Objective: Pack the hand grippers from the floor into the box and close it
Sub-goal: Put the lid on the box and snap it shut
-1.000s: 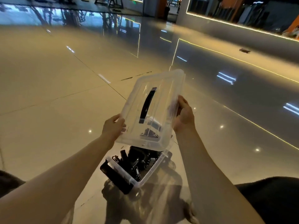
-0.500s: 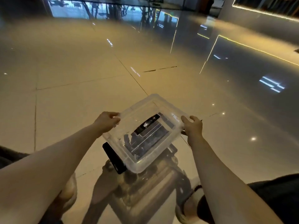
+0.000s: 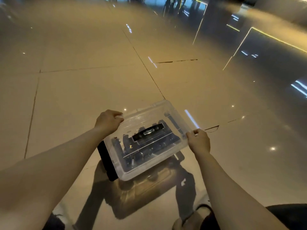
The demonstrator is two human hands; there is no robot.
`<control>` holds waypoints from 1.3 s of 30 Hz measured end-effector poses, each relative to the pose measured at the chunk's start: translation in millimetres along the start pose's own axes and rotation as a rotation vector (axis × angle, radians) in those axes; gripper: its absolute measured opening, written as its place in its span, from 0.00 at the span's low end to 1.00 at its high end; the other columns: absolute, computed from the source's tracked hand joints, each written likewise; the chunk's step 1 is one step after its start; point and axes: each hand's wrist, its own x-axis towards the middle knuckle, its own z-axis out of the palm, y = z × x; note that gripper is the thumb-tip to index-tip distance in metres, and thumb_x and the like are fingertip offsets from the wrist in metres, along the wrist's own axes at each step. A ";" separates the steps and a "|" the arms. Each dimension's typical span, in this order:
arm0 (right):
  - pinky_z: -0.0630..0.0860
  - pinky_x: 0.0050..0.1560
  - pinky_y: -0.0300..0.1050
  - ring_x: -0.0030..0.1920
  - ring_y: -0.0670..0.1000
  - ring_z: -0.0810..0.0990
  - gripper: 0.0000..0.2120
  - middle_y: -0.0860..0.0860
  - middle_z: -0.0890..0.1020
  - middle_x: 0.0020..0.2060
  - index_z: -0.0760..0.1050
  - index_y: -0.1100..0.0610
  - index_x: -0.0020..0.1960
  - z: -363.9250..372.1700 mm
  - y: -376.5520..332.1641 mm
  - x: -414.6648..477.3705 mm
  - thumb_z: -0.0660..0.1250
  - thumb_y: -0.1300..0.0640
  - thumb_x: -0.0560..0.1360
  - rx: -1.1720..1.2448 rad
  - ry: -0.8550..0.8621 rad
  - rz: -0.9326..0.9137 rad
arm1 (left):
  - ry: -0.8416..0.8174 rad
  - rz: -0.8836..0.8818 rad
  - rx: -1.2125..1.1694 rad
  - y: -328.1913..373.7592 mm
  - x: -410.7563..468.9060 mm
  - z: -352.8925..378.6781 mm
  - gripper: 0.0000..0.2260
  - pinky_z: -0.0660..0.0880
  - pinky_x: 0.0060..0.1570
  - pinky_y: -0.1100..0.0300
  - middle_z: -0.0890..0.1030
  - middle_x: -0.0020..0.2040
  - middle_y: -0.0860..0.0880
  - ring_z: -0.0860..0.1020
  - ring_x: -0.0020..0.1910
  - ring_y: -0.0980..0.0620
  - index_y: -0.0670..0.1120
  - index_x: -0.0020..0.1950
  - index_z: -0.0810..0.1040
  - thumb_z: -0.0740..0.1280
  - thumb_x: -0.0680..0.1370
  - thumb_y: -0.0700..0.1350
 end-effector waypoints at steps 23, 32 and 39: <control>0.83 0.41 0.54 0.35 0.59 0.84 0.14 0.58 0.84 0.34 0.80 0.62 0.36 3.8 -5.8 18.9 0.73 0.50 0.69 -0.093 -0.113 -0.042 | 0.259 -0.314 0.063 -38.1 -88.8 41.0 0.35 0.65 0.69 0.42 0.67 0.74 0.40 0.65 0.72 0.38 0.47 0.81 0.55 0.61 0.80 0.63; 0.77 0.49 0.50 0.50 0.56 0.79 0.27 0.53 0.78 0.49 0.76 0.57 0.53 11.7 20.3 9.4 0.74 0.37 0.67 0.003 -0.257 -0.026 | 0.167 -0.762 -0.384 -65.3 -108.8 47.8 0.51 0.76 0.48 0.46 0.79 0.58 0.39 0.78 0.53 0.36 0.37 0.66 0.73 0.66 0.63 0.79; 0.75 0.40 0.47 0.44 0.53 0.79 0.22 0.54 0.80 0.43 0.77 0.63 0.50 21.5 21.2 14.7 0.79 0.49 0.68 0.366 -0.369 0.094 | 0.234 -0.522 0.004 -54.6 -122.7 43.7 0.28 0.79 0.48 0.46 0.80 0.53 0.42 0.79 0.46 0.41 0.43 0.59 0.73 0.62 0.77 0.67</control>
